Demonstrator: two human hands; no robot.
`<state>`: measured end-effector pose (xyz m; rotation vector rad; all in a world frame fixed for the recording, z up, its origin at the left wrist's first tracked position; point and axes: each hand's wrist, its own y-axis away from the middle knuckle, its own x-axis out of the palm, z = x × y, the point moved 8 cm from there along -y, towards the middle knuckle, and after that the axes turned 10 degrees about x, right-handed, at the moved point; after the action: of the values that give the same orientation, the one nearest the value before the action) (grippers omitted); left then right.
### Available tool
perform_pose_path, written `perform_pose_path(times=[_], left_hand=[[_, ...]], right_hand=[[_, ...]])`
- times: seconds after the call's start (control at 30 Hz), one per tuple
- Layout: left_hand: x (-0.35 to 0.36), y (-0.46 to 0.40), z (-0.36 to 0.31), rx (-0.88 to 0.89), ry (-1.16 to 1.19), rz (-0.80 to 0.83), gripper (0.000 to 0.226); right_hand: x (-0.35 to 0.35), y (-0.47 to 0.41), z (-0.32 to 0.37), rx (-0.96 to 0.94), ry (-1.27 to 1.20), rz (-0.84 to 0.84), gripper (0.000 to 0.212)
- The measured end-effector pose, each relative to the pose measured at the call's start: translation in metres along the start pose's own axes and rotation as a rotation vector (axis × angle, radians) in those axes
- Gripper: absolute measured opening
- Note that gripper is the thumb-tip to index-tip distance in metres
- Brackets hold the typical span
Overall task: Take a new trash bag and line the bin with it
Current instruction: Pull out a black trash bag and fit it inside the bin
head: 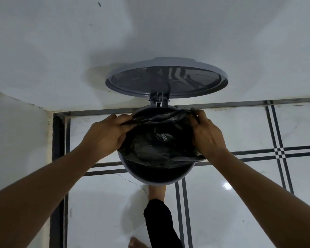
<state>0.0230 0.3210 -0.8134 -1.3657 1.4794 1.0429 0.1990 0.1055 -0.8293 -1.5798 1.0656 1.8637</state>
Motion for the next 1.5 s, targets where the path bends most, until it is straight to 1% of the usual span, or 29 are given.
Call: perform_pose_path(times=[0.03,0.1,0.17,0.2,0.27,0.33,0.37,0.43,0.47,0.5,0.53,0.57,0.63,0.67,0.7,0.73,0.8,0.87,0.93,0.97,1.0,1.07,1.13,1.17,1.23,1.3,1.37,1.4,1.5], left_hand=[[0.005,-0.001,0.008,-0.08,0.007,0.067,0.055],[0.016,-0.003,0.021,-0.231,0.091,0.189,0.073],[0.022,-0.01,0.03,-0.325,0.269,0.263,0.088],[0.027,-0.015,0.036,-0.373,0.36,0.303,0.091],[0.036,-0.024,0.052,-0.525,0.511,0.369,0.089],[0.044,-0.023,0.065,-0.729,0.614,0.419,0.084],[0.049,-0.02,0.066,-0.782,0.641,0.461,0.082],[0.058,-0.019,0.068,-0.771,0.643,0.5,0.082],[0.06,-0.018,0.068,-0.753,0.64,0.485,0.08],[0.063,-0.015,0.069,-0.736,0.63,0.464,0.075],[0.063,-0.011,0.069,-0.718,0.599,0.427,0.067],[0.063,-0.005,0.071,-0.708,0.548,0.353,0.058],[0.059,0.017,0.076,-0.764,0.497,0.108,0.051],[0.057,0.029,0.075,-0.791,0.519,-0.023,0.047],[0.056,0.038,0.073,-0.804,0.561,-0.119,0.044],[0.058,0.045,0.067,-0.819,0.618,-0.166,0.041],[0.067,0.057,0.059,-0.9,0.77,-0.192,0.033],[0.074,0.07,0.053,-1.041,0.966,-0.193,0.025],[0.08,0.08,0.042,-1.137,1.159,-0.136,0.017],[0.081,0.084,0.035,-1.14,1.214,-0.111,0.016],[0.079,0.085,0.028,-1.111,1.239,-0.104,0.023],[0.07,0.086,0.017,-1.02,1.179,-0.143,0.053],[0.069,0.09,0.011,-1.007,1.115,-0.188,0.076],[0.071,0.094,0.009,-1.014,1.112,-0.215,0.081],[0.074,0.1,0.006,-1.008,1.085,-0.257,0.081],[0.076,0.108,0.005,-0.974,0.988,-0.284,0.083],[0.078,0.116,-0.004,-0.944,0.904,-0.335,0.077],[0.083,0.12,-0.009,-0.957,0.908,-0.379,0.07],[0.087,0.133,-0.03,-1.018,0.857,-0.486,0.042]], right_hand=[[0.001,-0.003,0.0,0.012,0.009,0.011,0.072],[0.003,-0.012,0.002,0.031,-0.017,0.049,0.073],[0.005,-0.025,0.005,0.076,-0.096,0.134,0.079],[0.007,-0.032,0.006,0.103,-0.127,0.198,0.084],[0.012,-0.047,0.006,0.146,-0.13,0.347,0.084],[0.017,-0.058,0.004,0.167,-0.108,0.457,0.074],[0.019,-0.063,0.001,0.174,-0.101,0.48,0.07],[0.027,-0.068,-0.007,0.208,-0.085,0.536,0.059],[0.033,-0.067,-0.012,0.244,-0.108,0.587,0.049],[0.039,-0.063,-0.02,0.303,-0.186,0.648,0.04],[0.045,-0.057,-0.028,0.386,-0.308,0.707,0.03],[0.048,-0.047,-0.036,0.483,-0.45,0.749,0.022],[0.054,-0.024,-0.054,0.672,-0.749,0.785,0.009],[0.058,-0.011,-0.061,0.746,-0.886,0.791,0.006],[0.064,0.001,-0.067,0.811,-1.013,0.797,0.007],[0.071,0.013,-0.072,0.859,-1.118,0.803,0.009],[0.085,0.035,-0.078,0.935,-1.254,0.8,0.01],[0.099,0.054,-0.079,0.99,-1.404,0.783,0.016],[0.107,0.067,-0.073,1.008,-1.605,0.772,0.018],[0.11,0.071,-0.068,1.002,-1.71,0.774,0.016],[0.11,0.075,-0.062,0.99,-1.807,0.772,0.013],[0.111,0.081,-0.054,0.948,-1.946,0.761,0.015],[0.11,0.086,-0.045,0.878,-2.021,0.766,0.028],[0.11,0.088,-0.043,0.867,-2.032,0.761,0.033],[0.113,0.096,-0.043,0.923,-2.017,0.708,0.034],[0.117,0.104,-0.048,1.019,-1.978,0.621,0.034],[0.12,0.113,-0.051,1.098,-1.914,0.546,0.033],[0.121,0.118,-0.052,1.131,-1.88,0.507,0.029],[0.119,0.132,-0.049,1.216,-1.796,0.399,0.015]])
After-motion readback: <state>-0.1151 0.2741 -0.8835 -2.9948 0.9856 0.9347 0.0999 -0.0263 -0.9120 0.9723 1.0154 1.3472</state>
